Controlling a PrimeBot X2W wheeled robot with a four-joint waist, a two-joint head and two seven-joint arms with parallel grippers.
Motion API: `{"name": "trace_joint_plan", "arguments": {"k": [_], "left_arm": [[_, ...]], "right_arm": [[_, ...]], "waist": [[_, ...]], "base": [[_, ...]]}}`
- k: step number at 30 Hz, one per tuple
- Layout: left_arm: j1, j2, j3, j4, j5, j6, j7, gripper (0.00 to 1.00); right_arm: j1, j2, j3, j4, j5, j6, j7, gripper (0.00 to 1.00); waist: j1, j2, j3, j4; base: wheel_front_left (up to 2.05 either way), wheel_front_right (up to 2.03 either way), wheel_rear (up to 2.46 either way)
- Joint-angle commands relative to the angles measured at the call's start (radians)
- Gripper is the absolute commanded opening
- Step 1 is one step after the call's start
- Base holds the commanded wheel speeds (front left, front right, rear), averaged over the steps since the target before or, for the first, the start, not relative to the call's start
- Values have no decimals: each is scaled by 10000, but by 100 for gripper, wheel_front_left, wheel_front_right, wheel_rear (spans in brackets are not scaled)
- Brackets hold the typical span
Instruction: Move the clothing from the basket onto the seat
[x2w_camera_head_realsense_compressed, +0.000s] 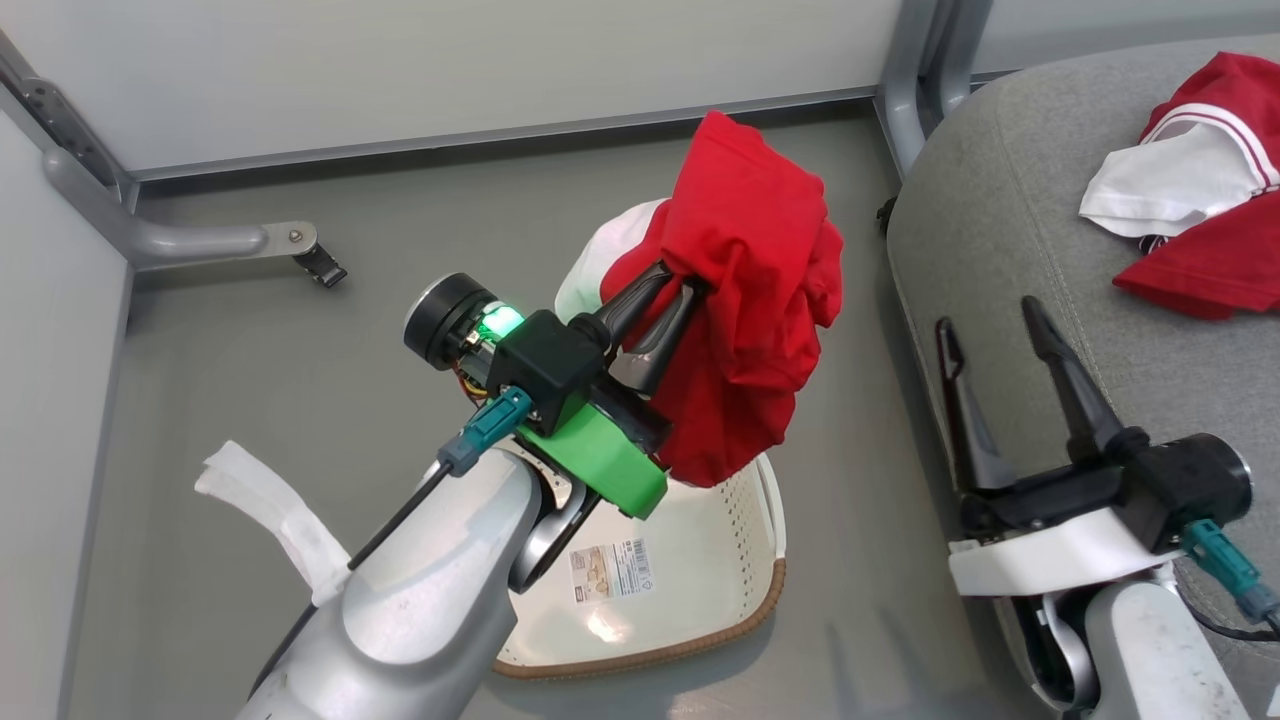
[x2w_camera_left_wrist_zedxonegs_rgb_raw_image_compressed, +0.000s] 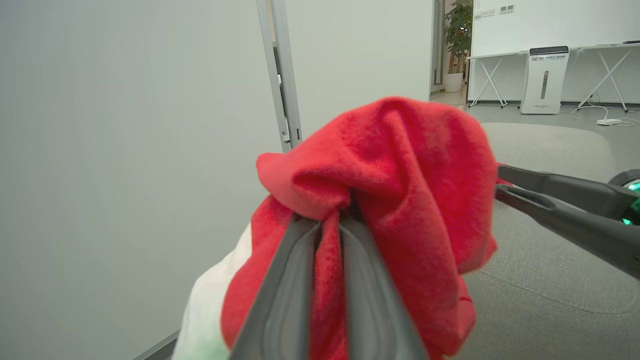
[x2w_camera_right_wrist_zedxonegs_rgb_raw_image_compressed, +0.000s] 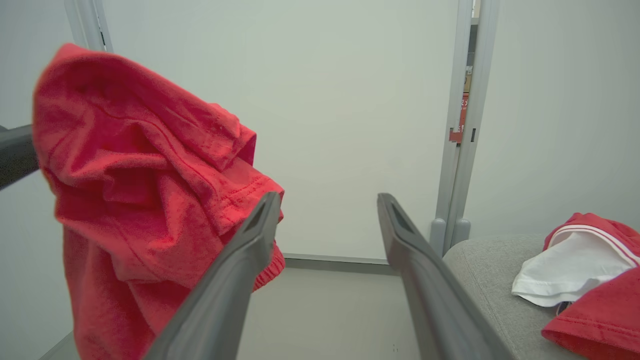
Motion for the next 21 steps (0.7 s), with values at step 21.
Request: {"name": "trace_joint_plan", "arguments": {"k": [21], "left_arm": [[-518, -235, -375, 252, 98, -44, -35, 0]], "right_arm": [[-1381, -26, 3065, 612, -1094, -7, -21, 100]], "waist": [[1, 0, 289, 179]], "base": [[0, 0, 0]]}}
